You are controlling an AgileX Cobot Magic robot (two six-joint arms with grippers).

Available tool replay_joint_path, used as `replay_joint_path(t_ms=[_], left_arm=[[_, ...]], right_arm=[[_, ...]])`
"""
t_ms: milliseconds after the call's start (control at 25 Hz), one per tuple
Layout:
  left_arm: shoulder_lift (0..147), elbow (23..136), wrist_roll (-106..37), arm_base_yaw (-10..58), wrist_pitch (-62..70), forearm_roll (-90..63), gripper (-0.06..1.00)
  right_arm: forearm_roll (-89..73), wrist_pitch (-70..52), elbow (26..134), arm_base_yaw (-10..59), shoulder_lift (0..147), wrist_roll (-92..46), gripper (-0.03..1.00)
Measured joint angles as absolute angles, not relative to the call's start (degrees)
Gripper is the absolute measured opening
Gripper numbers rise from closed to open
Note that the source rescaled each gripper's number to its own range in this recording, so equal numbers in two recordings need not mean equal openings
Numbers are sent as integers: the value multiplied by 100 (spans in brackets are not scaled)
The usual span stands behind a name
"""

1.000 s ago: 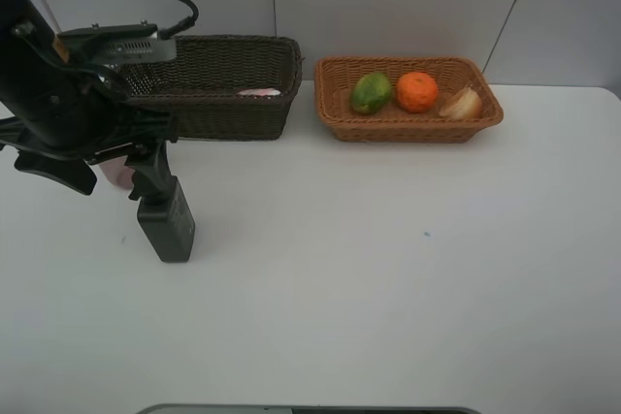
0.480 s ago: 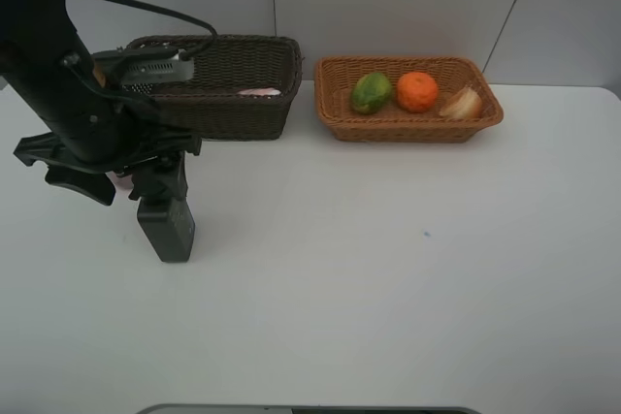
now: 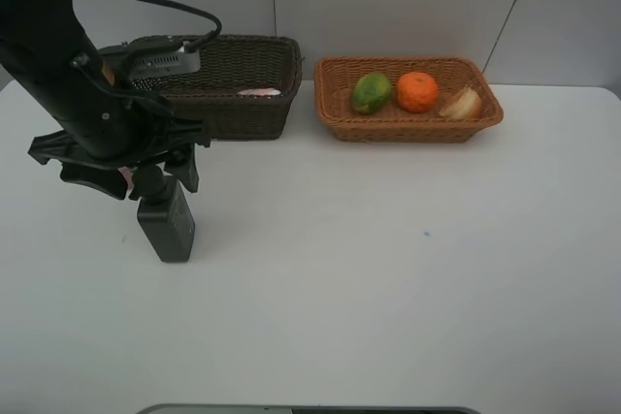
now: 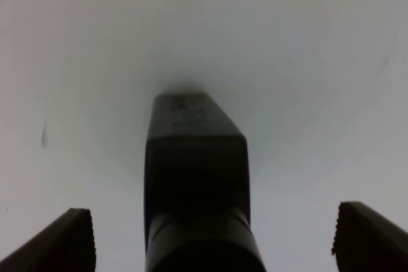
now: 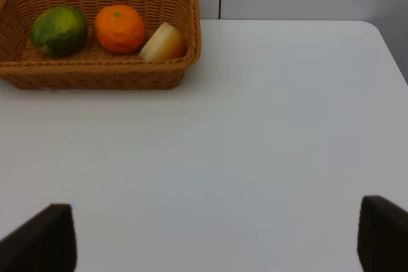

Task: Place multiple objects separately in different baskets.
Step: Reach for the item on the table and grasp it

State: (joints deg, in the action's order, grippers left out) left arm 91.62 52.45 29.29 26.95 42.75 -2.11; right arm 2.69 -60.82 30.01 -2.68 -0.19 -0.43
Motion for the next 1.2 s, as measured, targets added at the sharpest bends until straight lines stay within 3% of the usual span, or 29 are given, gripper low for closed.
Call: replay_joint_path(t_ms=[1040, 1200], left_arm=[[9860, 5245, 2564, 2695, 4138, -410, 96], [9865, 5245, 2564, 2695, 4133, -410, 87]], right_arm=[[269, -6082, 3001, -268, -19, -43, 88], [269, -6082, 3001, -268, -19, -43, 88]])
